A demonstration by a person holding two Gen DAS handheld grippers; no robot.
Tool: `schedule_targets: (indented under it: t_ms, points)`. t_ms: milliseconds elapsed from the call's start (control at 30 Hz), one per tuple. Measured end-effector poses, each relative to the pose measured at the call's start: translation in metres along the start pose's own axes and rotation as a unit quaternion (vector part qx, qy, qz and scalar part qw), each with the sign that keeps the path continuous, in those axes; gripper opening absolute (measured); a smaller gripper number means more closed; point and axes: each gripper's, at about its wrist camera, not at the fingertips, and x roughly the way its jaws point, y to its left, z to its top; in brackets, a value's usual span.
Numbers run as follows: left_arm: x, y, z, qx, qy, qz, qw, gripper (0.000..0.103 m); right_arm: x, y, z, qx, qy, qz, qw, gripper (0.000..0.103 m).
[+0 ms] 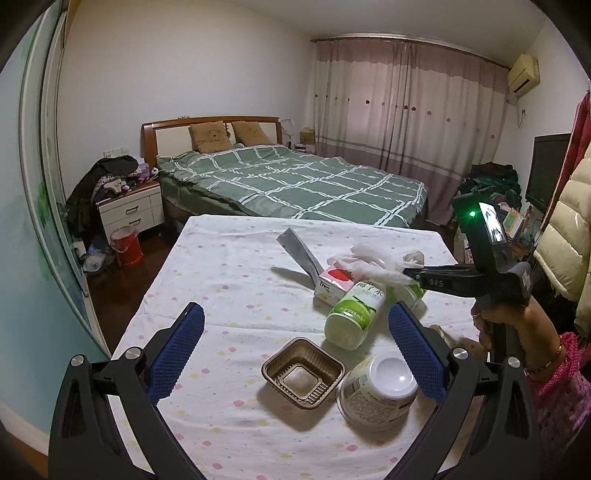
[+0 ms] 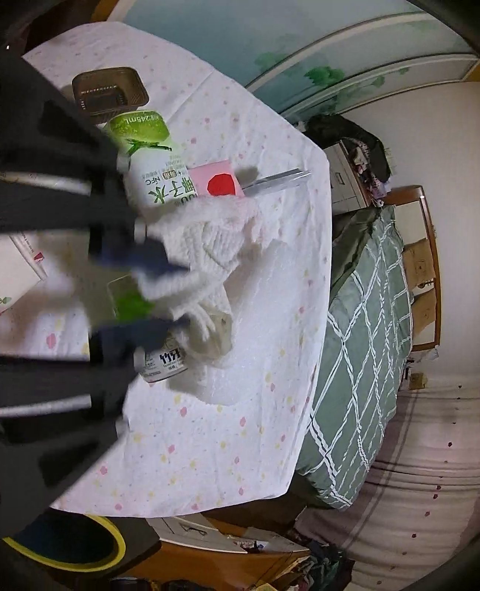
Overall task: Collect trash
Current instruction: 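Reach the right tool to the white tissue and grasp it, then carry the tissue with the right tool into the yellow bin and open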
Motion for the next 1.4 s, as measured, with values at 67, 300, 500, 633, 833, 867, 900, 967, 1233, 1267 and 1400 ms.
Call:
schedule_targets:
  t_ms: [67, 300, 500, 633, 833, 867, 900, 967, 1233, 1267, 1400]
  points:
    - [0.002, 0.001, -0.001, -0.001, 0.001, -0.001, 1.0, 0.098, -0.005, 0.003, 0.001, -0.003, -0.011, 0.003, 1.0, 0.005]
    - [0.003, 0.001, -0.004, -0.001, 0.002, 0.001, 1.0, 0.098, -0.037, 0.01, 0.019, -0.003, -0.044, 0.039, 0.998, 0.004]
    - [0.004, 0.002, -0.005, -0.001, 0.001, -0.001, 1.0, 0.098, -0.077, 0.015, 0.049, 0.002, -0.083, 0.076, 0.994, 0.004]
    - [0.002, 0.001, -0.006, 0.002, -0.001, -0.004, 1.0, 0.098, -0.102, 0.019, 0.066, 0.006, -0.104, 0.091, 0.99, 0.004]
    - [-0.001, 0.0, -0.007, 0.006, -0.002, -0.005, 1.0, 0.098, -0.144, 0.017, 0.074, 0.003, -0.145, 0.098, 0.985, 0.004]
    - [0.0, 0.0, -0.007, 0.006, -0.001, -0.005, 1.0, 0.098, -0.151, 0.014, 0.073, 0.004, -0.151, 0.097, 0.984, 0.004]
    - [-0.001, -0.002, -0.008, 0.007, 0.0, -0.006, 1.0, 0.098, -0.159, 0.01, 0.071, 0.006, -0.158, 0.094, 0.983, 0.004]
    - [0.0, -0.003, -0.008, 0.008, 0.001, -0.008, 0.9999, 0.098, -0.175, -0.002, 0.065, 0.013, -0.171, 0.089, 0.981, 0.004]
    - [-0.001, -0.02, -0.009, 0.022, 0.006, -0.024, 0.9995, 0.098, -0.229, -0.062, 0.025, 0.043, -0.201, 0.028, 0.978, 0.004]
    - [-0.001, -0.023, -0.01, 0.024, 0.007, -0.026, 0.9994, 0.098, -0.236, -0.074, 0.016, 0.051, -0.203, 0.013, 0.978, 0.004]
    - [-0.001, -0.036, -0.01, 0.037, 0.008, -0.036, 0.9986, 0.098, -0.252, -0.113, -0.016, 0.077, -0.2, -0.046, 0.976, 0.004]
